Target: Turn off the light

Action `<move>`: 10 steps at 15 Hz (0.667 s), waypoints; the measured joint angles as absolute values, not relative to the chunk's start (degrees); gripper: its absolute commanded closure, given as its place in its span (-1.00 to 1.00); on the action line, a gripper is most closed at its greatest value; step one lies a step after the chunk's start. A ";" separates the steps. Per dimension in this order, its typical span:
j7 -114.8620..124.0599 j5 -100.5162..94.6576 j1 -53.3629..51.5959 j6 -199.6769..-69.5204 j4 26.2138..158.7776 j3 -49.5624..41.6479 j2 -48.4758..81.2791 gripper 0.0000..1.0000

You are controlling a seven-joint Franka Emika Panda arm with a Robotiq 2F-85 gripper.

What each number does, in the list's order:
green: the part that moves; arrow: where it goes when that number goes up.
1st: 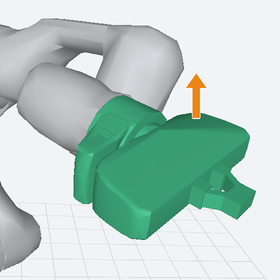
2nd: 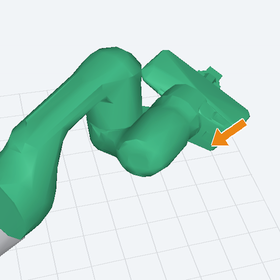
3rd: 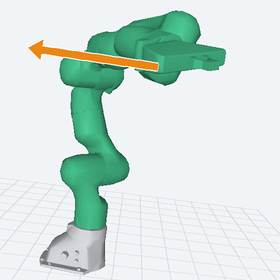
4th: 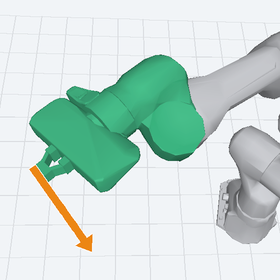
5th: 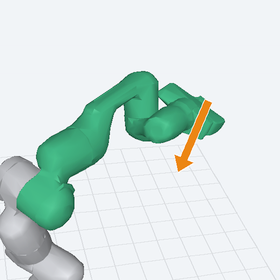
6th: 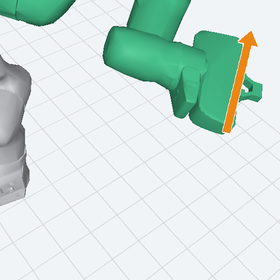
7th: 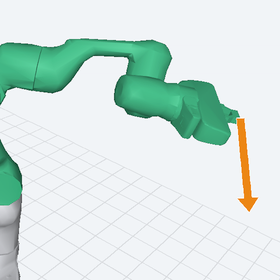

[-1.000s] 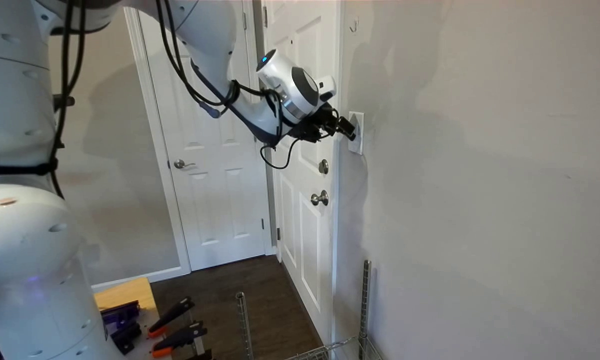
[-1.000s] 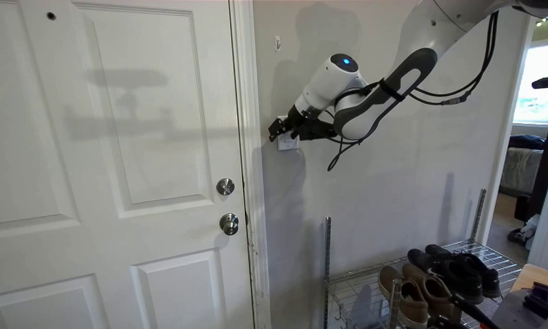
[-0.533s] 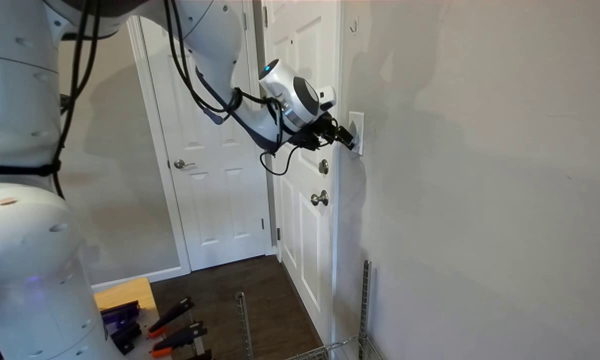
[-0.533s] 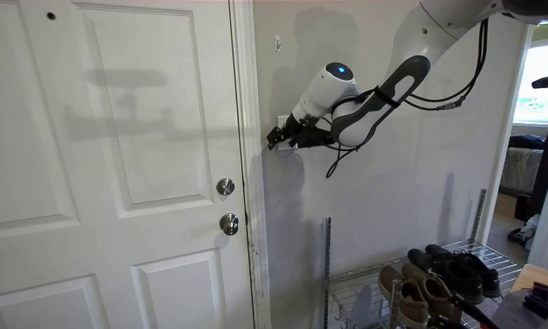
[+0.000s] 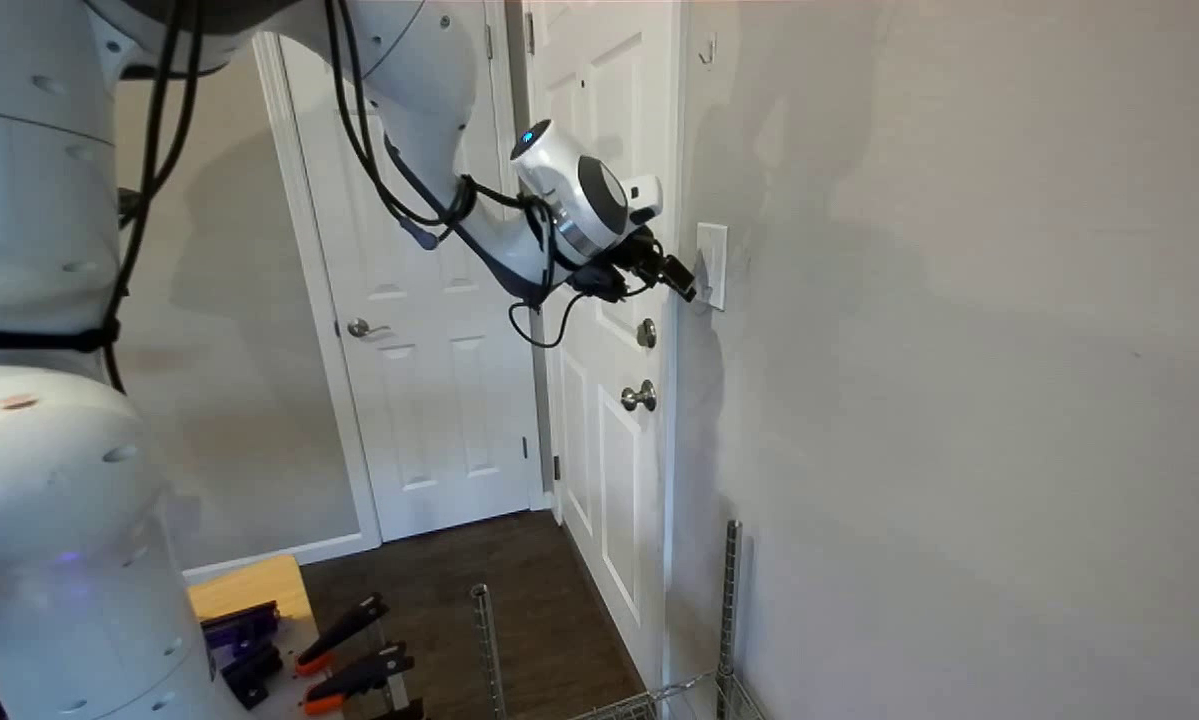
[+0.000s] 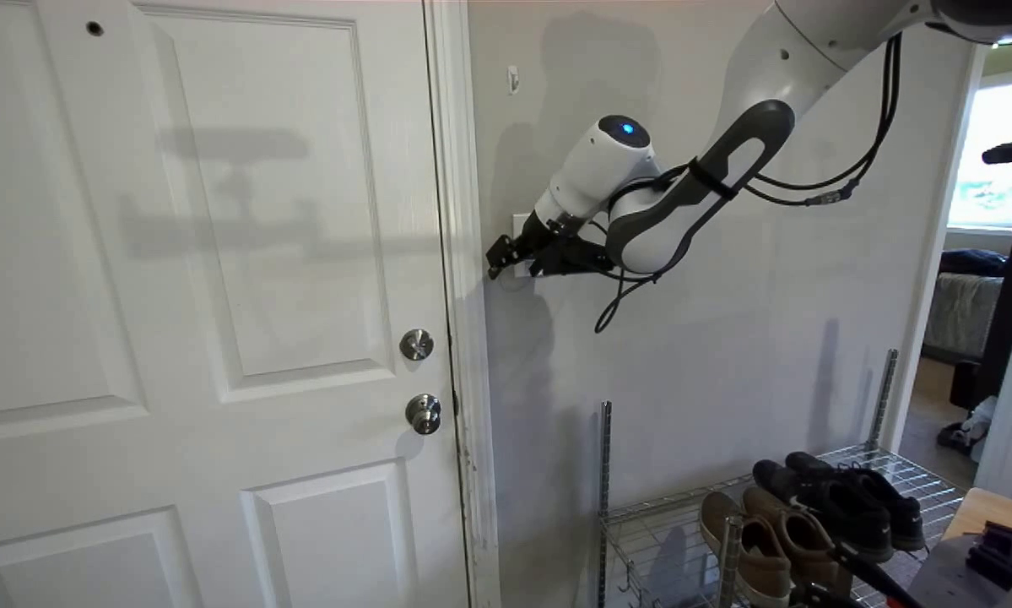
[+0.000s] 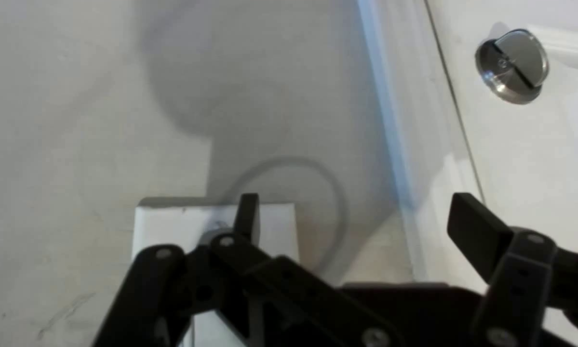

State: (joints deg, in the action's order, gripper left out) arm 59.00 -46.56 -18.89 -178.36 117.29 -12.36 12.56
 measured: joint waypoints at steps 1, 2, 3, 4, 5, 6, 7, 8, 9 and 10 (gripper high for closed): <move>59.02 -46.14 -19.04 -178.22 118.05 -11.74 12.03 -1.00; 59.07 -46.01 -19.21 -178.11 118.72 -11.36 11.44 -1.00; 59.32 -46.06 -19.58 -177.88 119.19 -11.52 10.73 -1.00; 60.03 -46.53 -20.01 -177.65 119.35 -12.05 10.04 -1.00; 61.48 -47.93 -20.63 -177.45 119.26 -13.02 9.28 -1.00; 63.13 -49.62 -21.23 -177.39 119.15 -14.15 8.49 -1.00; 64.59 -51.24 -21.63 -177.35 118.98 -15.09 7.76 -1.00; 65.80 -52.73 -21.96 -177.19 118.78 -15.89 7.16 -1.00; 66.61 -53.77 -22.12 -176.87 118.63 -16.33 6.79 -1.00; 66.93 -54.31 -22.15 -176.48 118.57 -16.46 6.63 -1.00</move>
